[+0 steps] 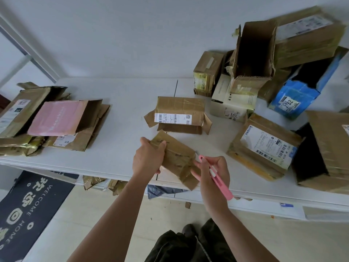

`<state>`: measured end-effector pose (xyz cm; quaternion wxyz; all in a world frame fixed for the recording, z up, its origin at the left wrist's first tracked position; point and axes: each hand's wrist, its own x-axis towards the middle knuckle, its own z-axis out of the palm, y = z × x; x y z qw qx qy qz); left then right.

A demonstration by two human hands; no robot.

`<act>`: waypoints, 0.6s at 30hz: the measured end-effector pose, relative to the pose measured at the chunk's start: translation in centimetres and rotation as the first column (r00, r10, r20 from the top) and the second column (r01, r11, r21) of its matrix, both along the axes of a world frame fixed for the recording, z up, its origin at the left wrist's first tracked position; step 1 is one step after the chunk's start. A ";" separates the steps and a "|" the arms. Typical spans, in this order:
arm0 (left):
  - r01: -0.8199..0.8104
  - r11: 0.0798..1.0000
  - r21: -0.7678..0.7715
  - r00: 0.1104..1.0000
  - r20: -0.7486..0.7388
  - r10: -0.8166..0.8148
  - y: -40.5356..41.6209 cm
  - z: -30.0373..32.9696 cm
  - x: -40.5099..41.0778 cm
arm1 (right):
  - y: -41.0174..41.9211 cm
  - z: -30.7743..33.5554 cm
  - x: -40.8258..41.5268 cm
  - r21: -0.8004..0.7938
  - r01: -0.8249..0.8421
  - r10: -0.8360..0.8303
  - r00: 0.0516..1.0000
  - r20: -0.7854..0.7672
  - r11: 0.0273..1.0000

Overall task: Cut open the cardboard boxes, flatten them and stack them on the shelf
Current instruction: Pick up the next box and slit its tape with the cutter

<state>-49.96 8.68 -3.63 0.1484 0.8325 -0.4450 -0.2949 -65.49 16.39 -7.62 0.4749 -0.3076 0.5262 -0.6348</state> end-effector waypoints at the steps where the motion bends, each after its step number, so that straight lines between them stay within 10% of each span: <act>1: 0.017 0.999 0.030 0.997 0.080 -0.020 0.2 0.1 0.1 | -0.3 0.0 0.1 -0.003 0.006 -0.006 1.000 0.001 1.000; 7: 0.373 0.923 -0.100 0.740 0.632 -0.230 1.6 -1.4 0.7 | -4.0 0.5 0.1 -0.042 -0.034 0.031 0.996 -0.081 0.999; 11: 0.564 0.805 -0.182 0.818 0.257 -0.515 1.3 -2.7 2.0 | -5.2 0.5 -0.4 -0.048 -0.101 0.101 0.995 -0.007 0.994; 18: 0.589 0.802 -0.103 0.807 0.124 -0.577 -0.3 -3.0 3.1 | -5.0 -0.4 -0.9 -0.058 -0.136 0.123 0.973 -0.198 0.989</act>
